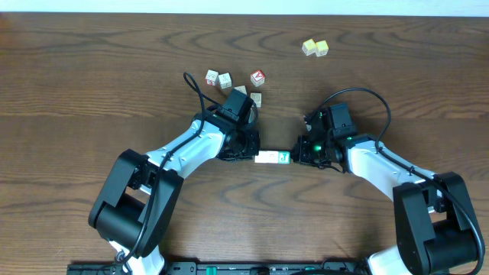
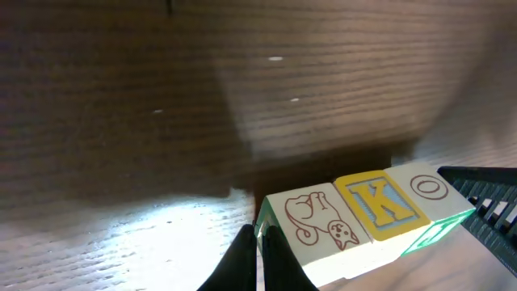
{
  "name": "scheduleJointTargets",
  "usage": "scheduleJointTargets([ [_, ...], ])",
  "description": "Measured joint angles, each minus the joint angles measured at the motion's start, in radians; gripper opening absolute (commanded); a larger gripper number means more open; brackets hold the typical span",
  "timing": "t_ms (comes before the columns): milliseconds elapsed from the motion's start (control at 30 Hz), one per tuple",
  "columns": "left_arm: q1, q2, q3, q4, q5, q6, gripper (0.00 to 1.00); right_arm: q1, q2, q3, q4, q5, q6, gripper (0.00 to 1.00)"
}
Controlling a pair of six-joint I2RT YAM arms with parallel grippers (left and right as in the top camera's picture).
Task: Lift 3 blocks
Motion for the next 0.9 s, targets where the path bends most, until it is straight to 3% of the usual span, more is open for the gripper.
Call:
scheduleJointTargets([
  [900,-0.030,0.000,0.000,0.024,-0.118,0.023,0.07,0.024,0.000,0.000,-0.001,0.058,-0.023,0.01],
])
